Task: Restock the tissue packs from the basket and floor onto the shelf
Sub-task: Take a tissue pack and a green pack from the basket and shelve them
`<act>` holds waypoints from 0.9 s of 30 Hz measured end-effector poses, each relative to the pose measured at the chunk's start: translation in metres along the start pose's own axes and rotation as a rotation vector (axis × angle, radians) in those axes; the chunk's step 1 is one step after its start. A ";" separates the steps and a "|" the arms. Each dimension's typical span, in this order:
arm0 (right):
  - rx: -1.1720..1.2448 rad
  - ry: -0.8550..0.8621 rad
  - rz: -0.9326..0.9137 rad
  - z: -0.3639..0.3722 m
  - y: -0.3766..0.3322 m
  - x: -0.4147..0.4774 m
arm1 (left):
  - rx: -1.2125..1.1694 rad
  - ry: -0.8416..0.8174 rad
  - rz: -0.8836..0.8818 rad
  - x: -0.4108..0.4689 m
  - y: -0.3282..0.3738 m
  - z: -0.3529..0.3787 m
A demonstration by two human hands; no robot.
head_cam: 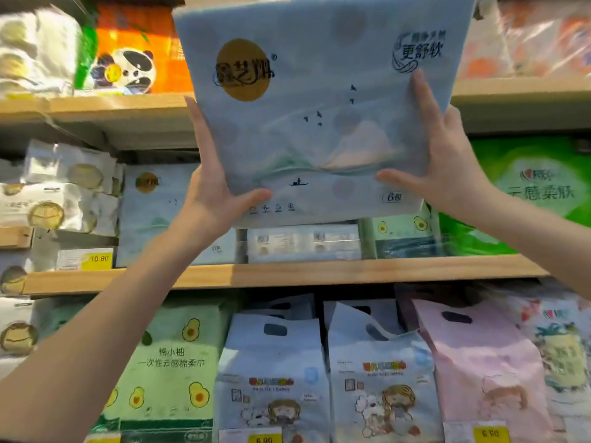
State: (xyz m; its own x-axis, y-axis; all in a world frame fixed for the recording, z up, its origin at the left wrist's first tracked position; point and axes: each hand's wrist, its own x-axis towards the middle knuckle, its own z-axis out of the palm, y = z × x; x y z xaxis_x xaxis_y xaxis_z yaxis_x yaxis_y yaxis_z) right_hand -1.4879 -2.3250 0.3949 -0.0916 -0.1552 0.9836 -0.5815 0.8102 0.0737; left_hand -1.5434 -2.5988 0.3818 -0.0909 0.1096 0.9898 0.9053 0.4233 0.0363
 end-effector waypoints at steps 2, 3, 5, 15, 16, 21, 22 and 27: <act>-0.020 -0.007 0.015 0.010 0.004 0.002 | -0.002 -0.003 0.002 -0.001 -0.012 0.006; -0.032 -0.010 0.020 0.015 0.005 0.000 | 0.012 -0.013 0.007 -0.002 -0.018 0.009; -0.062 -0.019 0.031 0.026 0.011 -0.004 | 0.071 -0.052 0.041 -0.005 -0.031 0.016; 0.012 -0.064 0.145 0.052 0.039 0.002 | 0.131 -0.202 -0.087 0.017 -0.059 0.019; 0.011 -0.078 0.155 0.054 0.040 0.005 | 0.138 -0.203 -0.096 0.018 -0.061 0.019; 0.001 -0.107 0.205 0.066 0.042 0.009 | 0.211 -0.226 -0.124 0.023 -0.068 0.021; -0.005 -0.105 0.209 0.070 0.044 0.008 | 0.233 -0.227 -0.129 0.022 -0.070 0.023; 0.011 -0.148 0.254 0.096 0.053 -0.011 | 0.284 -0.288 -0.193 0.008 -0.088 0.024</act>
State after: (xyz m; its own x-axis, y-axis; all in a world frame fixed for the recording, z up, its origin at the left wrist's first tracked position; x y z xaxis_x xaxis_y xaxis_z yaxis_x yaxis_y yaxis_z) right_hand -1.5946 -2.3347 0.3722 -0.3521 -0.0295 0.9355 -0.5336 0.8275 -0.1747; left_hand -1.6340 -2.6133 0.3837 -0.3955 0.2330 0.8884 0.7143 0.6860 0.1381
